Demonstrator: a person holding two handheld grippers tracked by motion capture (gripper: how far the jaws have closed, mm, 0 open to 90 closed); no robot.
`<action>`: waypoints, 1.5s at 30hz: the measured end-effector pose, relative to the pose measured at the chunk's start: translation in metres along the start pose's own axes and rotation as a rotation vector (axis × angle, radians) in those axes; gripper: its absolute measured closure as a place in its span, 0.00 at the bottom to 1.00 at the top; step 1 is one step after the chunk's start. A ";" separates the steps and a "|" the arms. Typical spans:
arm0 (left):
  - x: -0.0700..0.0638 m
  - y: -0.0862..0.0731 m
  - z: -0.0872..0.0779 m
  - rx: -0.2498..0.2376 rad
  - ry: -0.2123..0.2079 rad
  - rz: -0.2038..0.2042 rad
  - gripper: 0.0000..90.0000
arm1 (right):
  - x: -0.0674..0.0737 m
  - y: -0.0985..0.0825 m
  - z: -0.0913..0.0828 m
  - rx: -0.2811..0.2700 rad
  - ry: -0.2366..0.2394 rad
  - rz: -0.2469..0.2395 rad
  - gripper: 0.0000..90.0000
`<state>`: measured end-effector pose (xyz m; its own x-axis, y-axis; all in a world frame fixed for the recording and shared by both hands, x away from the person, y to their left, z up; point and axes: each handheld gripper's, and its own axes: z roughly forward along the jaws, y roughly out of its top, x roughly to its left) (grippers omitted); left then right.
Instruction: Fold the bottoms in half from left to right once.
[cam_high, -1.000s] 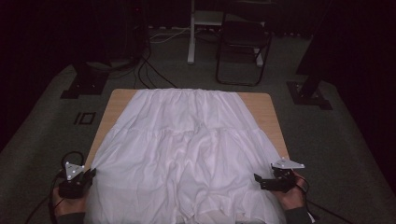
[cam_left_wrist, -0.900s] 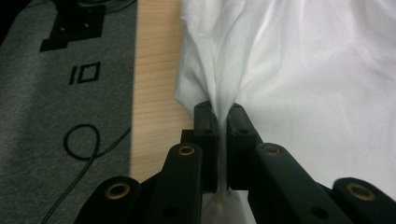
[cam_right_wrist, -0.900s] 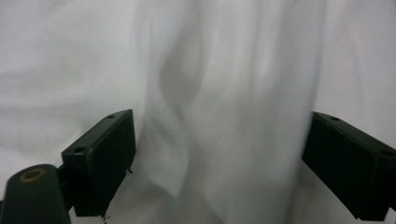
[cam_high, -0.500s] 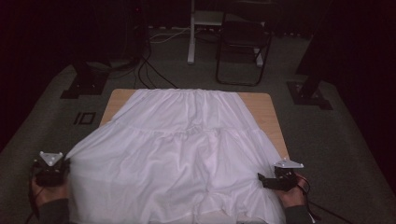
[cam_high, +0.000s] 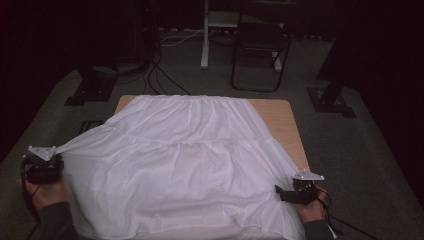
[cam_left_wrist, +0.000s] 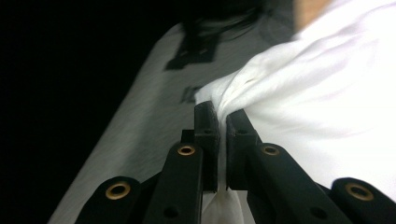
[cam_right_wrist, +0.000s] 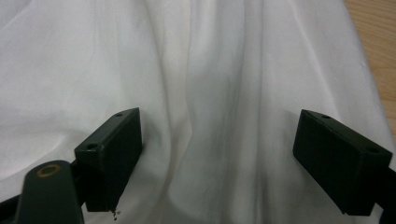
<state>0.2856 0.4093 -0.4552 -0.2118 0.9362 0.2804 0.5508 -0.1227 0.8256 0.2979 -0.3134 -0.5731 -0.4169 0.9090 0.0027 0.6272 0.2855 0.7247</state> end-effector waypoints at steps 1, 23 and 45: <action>0.000 0.000 0.000 0.000 0.000 0.000 0.96 | 0.000 0.000 0.000 0.000 0.000 0.000 0.17; -0.205 0.089 -0.090 -0.258 -0.749 0.262 0.95 | 0.087 0.046 -0.002 -0.092 0.068 -0.246 0.33; -0.412 0.053 -0.096 0.029 -1.342 0.425 0.62 | 0.053 0.043 -0.009 -0.106 0.010 -0.084 0.49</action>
<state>0.3241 -0.0144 -0.4800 0.8843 0.4287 -0.1851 0.3966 -0.4803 0.7823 0.2967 -0.2556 -0.5354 -0.4721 0.8799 -0.0544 0.5169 0.3263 0.7914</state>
